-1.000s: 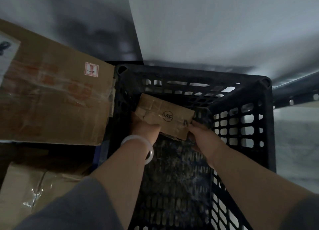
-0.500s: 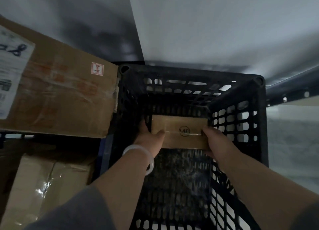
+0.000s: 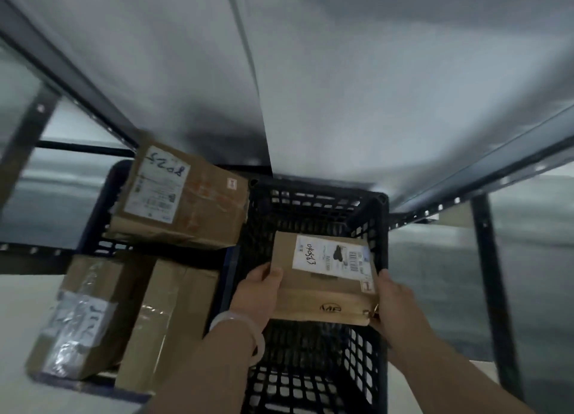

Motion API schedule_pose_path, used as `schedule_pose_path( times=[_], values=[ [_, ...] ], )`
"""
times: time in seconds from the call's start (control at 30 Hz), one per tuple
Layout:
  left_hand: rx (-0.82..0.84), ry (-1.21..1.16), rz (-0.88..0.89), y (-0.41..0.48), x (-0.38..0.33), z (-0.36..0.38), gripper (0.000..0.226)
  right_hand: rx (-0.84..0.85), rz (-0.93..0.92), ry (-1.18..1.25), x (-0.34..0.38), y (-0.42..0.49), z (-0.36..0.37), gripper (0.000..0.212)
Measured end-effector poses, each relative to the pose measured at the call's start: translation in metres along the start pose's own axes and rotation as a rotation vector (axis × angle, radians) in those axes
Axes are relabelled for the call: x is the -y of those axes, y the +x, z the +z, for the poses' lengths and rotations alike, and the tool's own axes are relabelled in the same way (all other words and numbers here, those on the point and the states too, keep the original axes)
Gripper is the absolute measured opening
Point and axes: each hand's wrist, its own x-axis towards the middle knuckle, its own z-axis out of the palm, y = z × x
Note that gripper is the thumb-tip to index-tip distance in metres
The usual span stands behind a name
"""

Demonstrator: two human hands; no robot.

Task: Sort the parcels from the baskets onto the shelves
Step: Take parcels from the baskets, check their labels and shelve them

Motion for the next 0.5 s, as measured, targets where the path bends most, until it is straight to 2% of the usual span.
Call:
schedule_pose_path(
  times=[0.13,0.23,0.4,0.5],
  values=[
    [0.025,-0.048,0.145,-0.120,-0.039,-0.031,0.022,0.027,-0.105,-0.044,0.042,-0.101,-0.042,0.047],
    [0.036,-0.146,0.217,-0.203,-0.063,-0.054,0.016,0.073,-0.172,0.040,0.068,-0.183,-0.072,0.030],
    [0.066,-0.293,0.309,-0.325,-0.091,-0.087,0.018,0.047,-0.318,0.155,0.107,-0.319,-0.114,0.024],
    [0.094,-0.287,0.428,-0.387,-0.098,-0.107,0.033,-0.022,-0.439,0.198,0.119,-0.396,-0.129,0.019]
  ],
)
